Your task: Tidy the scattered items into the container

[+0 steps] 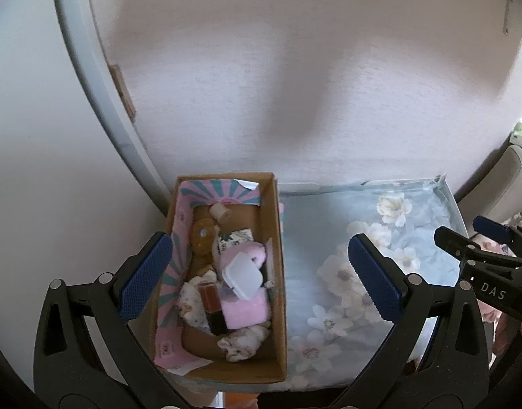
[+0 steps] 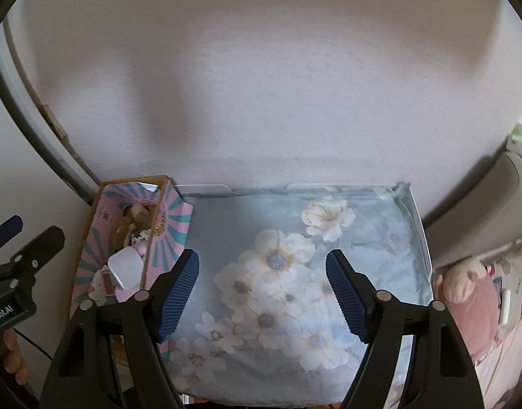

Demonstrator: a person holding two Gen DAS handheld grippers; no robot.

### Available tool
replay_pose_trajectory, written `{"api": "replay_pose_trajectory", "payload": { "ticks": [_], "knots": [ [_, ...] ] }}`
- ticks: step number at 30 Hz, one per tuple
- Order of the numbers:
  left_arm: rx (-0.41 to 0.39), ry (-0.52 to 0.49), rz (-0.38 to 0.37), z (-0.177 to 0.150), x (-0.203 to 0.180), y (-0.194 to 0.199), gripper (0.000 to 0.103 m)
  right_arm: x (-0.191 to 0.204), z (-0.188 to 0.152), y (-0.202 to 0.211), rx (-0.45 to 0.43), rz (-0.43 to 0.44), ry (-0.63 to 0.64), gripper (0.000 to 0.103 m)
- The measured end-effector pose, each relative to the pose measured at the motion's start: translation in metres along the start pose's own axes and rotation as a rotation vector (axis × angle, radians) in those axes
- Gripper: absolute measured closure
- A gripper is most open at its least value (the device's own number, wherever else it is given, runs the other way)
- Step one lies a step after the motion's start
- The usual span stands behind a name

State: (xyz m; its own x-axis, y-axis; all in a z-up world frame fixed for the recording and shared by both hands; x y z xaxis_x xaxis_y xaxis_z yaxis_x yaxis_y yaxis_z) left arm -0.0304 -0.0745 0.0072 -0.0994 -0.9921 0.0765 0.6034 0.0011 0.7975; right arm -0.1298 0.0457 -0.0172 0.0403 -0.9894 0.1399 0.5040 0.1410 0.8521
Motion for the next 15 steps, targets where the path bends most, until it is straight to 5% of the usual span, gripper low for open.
{"api": "replay_pose_trajectory", "payload": {
  "ticks": [15],
  "knots": [
    [-0.014, -0.001, -0.013, 0.0, -0.006, -0.001, 0.0, -0.013, -0.004, 0.002, -0.021, -0.031, -0.027, 0.03]
  ]
}}
Point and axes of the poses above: each gripper's, at about its wrist camera, not at the fingertips, and y roughly against the way its jaws point, x to its left, z to its top, the point moved 5 cm from there along -y, roughly the way its jaws point, and after that the axes turned 11 degrees about -y, right-handed, at the moved point
